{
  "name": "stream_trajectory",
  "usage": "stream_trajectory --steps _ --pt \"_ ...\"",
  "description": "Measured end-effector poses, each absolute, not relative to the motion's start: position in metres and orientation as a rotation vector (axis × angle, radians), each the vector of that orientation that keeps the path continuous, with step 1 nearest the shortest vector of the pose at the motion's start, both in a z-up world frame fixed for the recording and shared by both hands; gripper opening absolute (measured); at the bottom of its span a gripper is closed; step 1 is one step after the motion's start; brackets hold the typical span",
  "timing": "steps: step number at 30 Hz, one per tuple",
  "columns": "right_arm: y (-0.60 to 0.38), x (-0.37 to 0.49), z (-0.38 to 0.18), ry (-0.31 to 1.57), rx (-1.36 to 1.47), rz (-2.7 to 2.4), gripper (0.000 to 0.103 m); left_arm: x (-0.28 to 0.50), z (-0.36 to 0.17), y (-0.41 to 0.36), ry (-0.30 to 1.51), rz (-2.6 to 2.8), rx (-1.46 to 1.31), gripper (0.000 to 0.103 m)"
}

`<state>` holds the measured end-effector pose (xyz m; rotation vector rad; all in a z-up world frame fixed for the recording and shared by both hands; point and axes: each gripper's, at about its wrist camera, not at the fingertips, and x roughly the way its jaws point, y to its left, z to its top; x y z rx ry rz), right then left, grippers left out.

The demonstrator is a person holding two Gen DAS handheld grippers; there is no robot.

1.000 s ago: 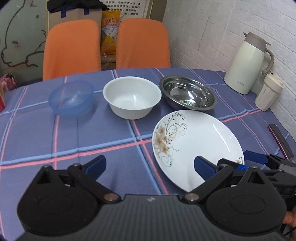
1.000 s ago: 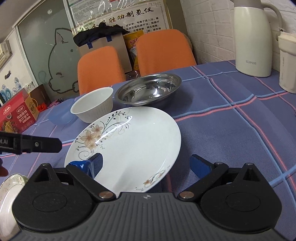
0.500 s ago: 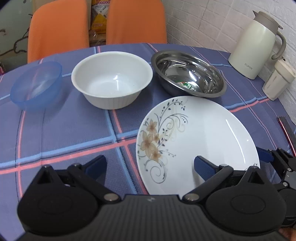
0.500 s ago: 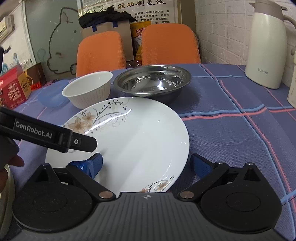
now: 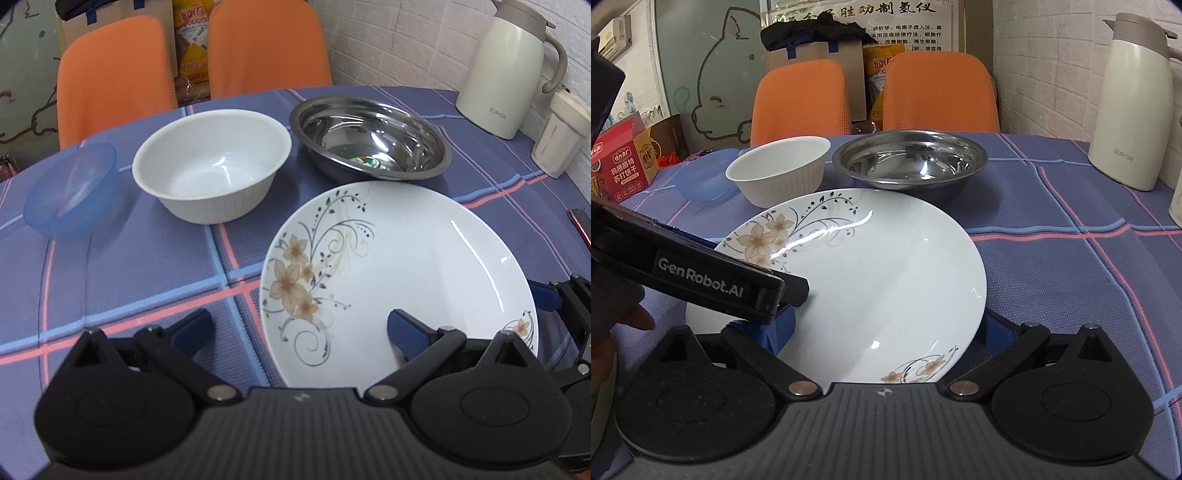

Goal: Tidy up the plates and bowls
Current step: 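Close the left tool on the rim of the floral white plate, then carry the floral plate with the left tool onto the stack and release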

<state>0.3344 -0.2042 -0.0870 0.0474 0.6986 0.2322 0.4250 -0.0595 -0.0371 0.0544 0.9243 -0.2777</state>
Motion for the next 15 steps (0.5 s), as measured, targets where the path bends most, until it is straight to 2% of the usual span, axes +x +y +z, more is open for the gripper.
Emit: stream_trajectory --steps 6,8,12,15 --pt "-0.205 0.335 -0.089 0.682 0.047 0.247 0.091 0.428 -0.037 -0.059 0.927 -0.286 0.055 0.099" --pt "-0.204 0.334 -0.089 0.679 0.047 0.249 0.091 0.426 -0.036 -0.059 0.923 -0.294 0.052 0.095" --pt "-0.198 0.332 -0.088 0.679 0.046 0.245 0.091 0.422 -0.03 -0.069 0.921 -0.368 0.052 0.07" --pt "-0.2 0.33 -0.086 0.689 0.069 0.23 0.091 0.422 -0.028 -0.071 0.941 -0.378 0.056 0.069"
